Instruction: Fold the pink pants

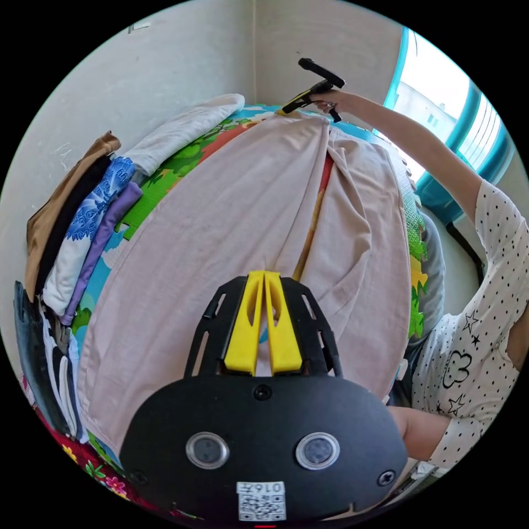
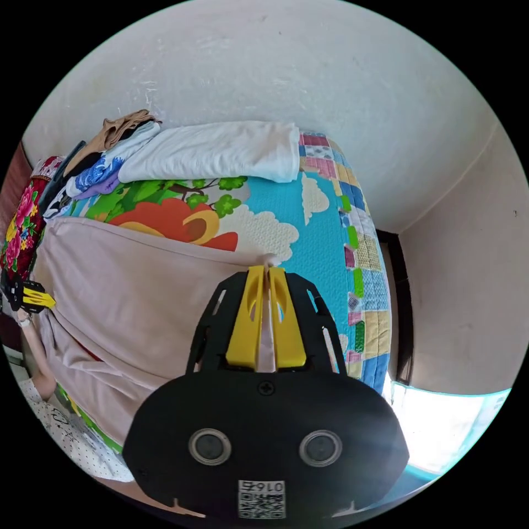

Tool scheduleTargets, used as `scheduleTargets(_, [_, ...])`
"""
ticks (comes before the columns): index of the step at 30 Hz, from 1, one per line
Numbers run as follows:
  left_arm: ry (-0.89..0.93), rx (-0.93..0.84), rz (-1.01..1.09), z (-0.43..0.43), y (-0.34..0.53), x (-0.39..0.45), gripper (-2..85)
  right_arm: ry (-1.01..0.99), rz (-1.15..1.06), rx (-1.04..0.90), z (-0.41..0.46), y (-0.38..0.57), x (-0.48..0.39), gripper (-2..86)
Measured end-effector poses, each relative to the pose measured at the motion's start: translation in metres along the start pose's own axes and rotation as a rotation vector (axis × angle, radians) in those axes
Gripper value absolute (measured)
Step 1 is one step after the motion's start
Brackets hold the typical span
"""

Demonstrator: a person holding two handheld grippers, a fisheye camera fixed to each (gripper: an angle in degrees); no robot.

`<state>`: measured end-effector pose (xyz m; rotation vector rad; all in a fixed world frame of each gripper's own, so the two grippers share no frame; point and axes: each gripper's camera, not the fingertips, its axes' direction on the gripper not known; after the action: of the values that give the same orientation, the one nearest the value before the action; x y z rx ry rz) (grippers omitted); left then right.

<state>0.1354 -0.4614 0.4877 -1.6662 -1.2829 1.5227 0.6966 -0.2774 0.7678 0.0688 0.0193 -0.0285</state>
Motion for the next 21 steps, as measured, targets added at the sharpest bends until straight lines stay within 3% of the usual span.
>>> scheduleTargets(7, [-0.074, 0.0, -0.034, 0.002, -0.005, 0.002, -1.0, 0.091, 0.083, 0.149, -0.01, -0.034, -0.018, 4.0])
scheduleTargets(11, [-0.079, -0.003, -0.031, 0.005, -0.005, 0.006, -1.0, 0.211, 0.145, -0.027, 0.004, -0.055, -0.021, 7.7])
scheduleTargets(14, [-0.087, 0.014, -0.033, 0.003, -0.003, 0.008, -1.0, 0.311, 0.161, 0.088, -0.02, -0.042, -0.021, 7.1])
scheduleTargets(16, [-0.084, 0.044, -0.046, -0.001, 0.001, 0.007, -1.0, 0.263, 0.148, 0.157, -0.037, -0.026, -0.017, 6.8])
scheduleTargets(21, [-0.071, 0.12, -0.096, -0.005, 0.005, 0.005, -1.0, -0.07, 0.113, 0.04, -0.05, 0.025, 0.01, 8.4])
